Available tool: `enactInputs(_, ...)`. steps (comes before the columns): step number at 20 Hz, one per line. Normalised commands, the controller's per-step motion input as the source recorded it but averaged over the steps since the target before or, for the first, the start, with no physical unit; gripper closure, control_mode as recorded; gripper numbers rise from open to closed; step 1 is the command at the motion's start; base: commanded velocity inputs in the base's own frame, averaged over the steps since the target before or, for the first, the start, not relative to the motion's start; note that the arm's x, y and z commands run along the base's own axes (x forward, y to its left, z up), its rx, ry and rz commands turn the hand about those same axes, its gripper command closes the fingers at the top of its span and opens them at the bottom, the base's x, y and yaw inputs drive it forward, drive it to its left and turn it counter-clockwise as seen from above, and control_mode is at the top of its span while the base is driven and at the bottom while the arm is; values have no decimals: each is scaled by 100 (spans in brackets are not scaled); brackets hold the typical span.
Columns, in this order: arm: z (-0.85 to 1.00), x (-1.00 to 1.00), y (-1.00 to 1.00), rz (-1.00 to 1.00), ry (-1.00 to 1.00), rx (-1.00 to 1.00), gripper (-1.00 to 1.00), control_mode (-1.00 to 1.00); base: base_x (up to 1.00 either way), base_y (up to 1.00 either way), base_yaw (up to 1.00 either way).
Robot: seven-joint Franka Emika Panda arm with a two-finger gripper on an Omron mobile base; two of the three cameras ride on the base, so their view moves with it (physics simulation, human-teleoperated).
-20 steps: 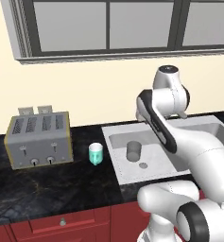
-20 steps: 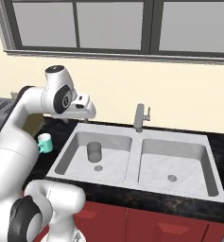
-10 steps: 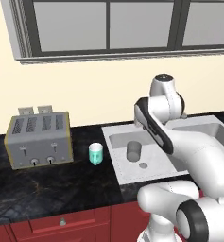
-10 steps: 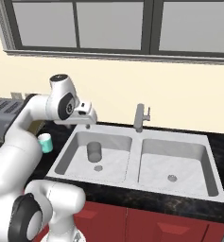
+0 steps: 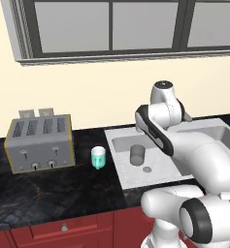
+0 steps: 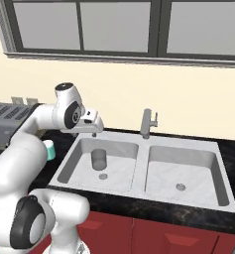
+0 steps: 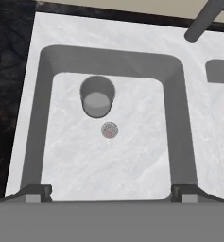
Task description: Move any existing items from the left basin to the right basin for drying. Then move the mug from the counter to the left basin of the sink for washing.
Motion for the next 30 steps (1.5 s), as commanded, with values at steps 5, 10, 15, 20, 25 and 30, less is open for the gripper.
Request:
enactInputs(5, -6, 6, -2, 0, 0, 0, -100, -100, 0, 0, 0)
enactInputs(10, -7, 0, 0, 0, 0, 0, -100, -100, 0, 0, 0)
enactInputs(15, -5, 2, -13, 0, 0, 0, -100, -100, 0, 0, 0)
enactInputs(20, 0, 0, -5, 0, 0, 0, -100, -100, 0, 0, 0)
enactInputs(25, 0, 0, -1, 0, 0, 0, -100, -100, 0, 0, 0)
enactInputs(30, 0, 0, -1, 0, 0, 0, -100, -100, 0, 0, 0)
